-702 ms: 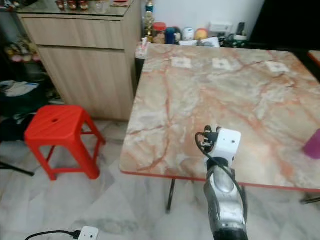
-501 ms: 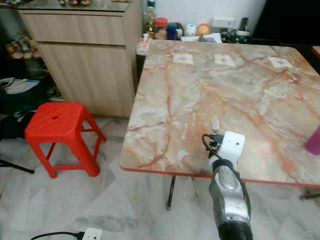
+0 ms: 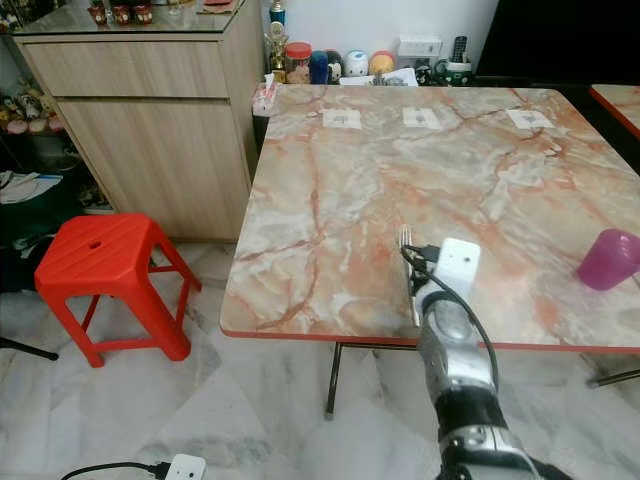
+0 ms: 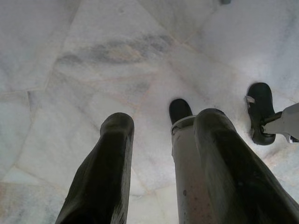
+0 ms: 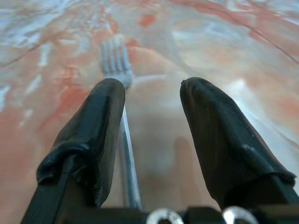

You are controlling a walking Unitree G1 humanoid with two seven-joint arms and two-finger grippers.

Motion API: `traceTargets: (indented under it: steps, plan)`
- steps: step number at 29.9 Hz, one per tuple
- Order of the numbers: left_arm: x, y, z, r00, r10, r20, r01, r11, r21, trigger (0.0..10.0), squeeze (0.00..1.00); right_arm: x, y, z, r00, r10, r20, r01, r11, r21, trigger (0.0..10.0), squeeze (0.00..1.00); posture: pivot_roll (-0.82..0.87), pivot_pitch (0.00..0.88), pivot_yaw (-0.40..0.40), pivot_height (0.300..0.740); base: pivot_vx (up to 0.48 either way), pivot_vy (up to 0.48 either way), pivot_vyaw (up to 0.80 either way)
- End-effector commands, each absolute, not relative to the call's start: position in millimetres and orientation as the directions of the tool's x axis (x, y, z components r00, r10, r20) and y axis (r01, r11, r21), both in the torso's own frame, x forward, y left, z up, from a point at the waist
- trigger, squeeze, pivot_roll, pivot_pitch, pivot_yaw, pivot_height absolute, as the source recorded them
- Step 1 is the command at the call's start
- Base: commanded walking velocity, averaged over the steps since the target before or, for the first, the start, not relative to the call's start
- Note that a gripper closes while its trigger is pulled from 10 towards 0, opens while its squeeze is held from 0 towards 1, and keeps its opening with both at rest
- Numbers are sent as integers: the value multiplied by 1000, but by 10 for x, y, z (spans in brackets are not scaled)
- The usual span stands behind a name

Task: Setting the table

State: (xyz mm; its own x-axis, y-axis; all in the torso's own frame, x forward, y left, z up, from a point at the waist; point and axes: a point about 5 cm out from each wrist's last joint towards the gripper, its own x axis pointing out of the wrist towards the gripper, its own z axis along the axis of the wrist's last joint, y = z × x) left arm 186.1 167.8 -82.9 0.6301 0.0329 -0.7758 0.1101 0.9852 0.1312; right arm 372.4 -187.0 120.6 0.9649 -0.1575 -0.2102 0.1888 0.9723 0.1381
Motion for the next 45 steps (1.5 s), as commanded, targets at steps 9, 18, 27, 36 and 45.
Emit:
traceTargets:
  steps: [9,18,27,36,45]
  plan:
    - [1768,1684,-877,601,35,-798,117,984,131,10000,0,3811,-1869,1256,966,-130,-225,159,981,114,10000,0,-7,146,-25,740,0,0,0]
    - [1760,1689,-880,601,34,-799,118,984,131,10000,0,3845,-1885,1240,959,-116,-259,152,981,121,10000,0,2,150,-25,740,0,0,0]
    - [1751,1689,-884,598,36,-800,115,985,131,10000,0,3863,-1852,1213,951,-104,-293,148,980,131,10000,0,10,153,-27,740,0,0,0]
    - [1750,1690,-884,599,37,-800,114,985,131,10000,0,3838,-1776,1111,941,-56,-334,116,980,163,10000,0,16,152,-27,740,0,0,0]
    - [1743,1686,-888,594,31,-804,117,985,124,10000,0,3772,-1785,976,922,-64,-382,130,980,148,0,0,16,157,-26,740,0,0,0]
